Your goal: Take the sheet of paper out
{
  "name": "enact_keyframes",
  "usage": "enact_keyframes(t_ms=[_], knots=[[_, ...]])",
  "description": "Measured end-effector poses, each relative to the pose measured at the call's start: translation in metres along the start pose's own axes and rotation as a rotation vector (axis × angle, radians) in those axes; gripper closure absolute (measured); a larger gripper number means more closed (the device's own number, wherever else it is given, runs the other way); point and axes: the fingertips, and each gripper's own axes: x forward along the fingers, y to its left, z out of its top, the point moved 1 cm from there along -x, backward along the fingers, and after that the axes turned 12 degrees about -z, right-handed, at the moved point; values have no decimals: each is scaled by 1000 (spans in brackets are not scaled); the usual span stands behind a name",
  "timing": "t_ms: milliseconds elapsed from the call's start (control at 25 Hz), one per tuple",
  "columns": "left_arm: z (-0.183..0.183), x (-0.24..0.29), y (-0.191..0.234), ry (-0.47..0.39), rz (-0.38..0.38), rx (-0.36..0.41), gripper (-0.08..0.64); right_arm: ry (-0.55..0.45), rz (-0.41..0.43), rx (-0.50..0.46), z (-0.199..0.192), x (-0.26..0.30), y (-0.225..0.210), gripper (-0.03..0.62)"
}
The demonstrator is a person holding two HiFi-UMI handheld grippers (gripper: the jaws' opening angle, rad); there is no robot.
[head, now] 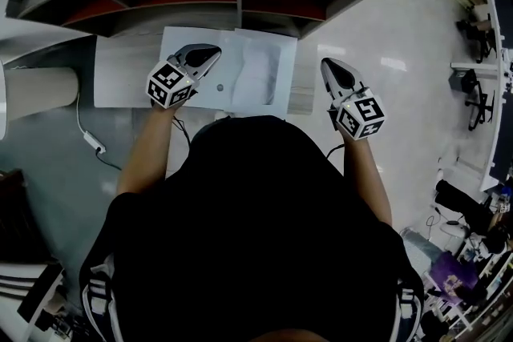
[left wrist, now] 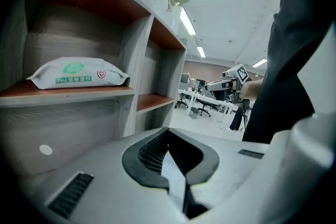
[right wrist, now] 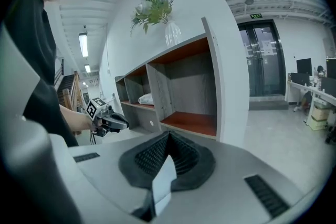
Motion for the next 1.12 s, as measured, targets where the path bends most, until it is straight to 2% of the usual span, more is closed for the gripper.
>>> enact_keyframes(t_ms=[360,720,1120], knots=[[-30,16,20,60,-63,-43,538,42,-57,44,-25,0,2,578],[-70,36,19,100,-149,-110,538,72,-113,87,-52,-12,2,578],[-109,59,29,157,-159,-152,537,98,-191,126,-78,-37,-2,578]])
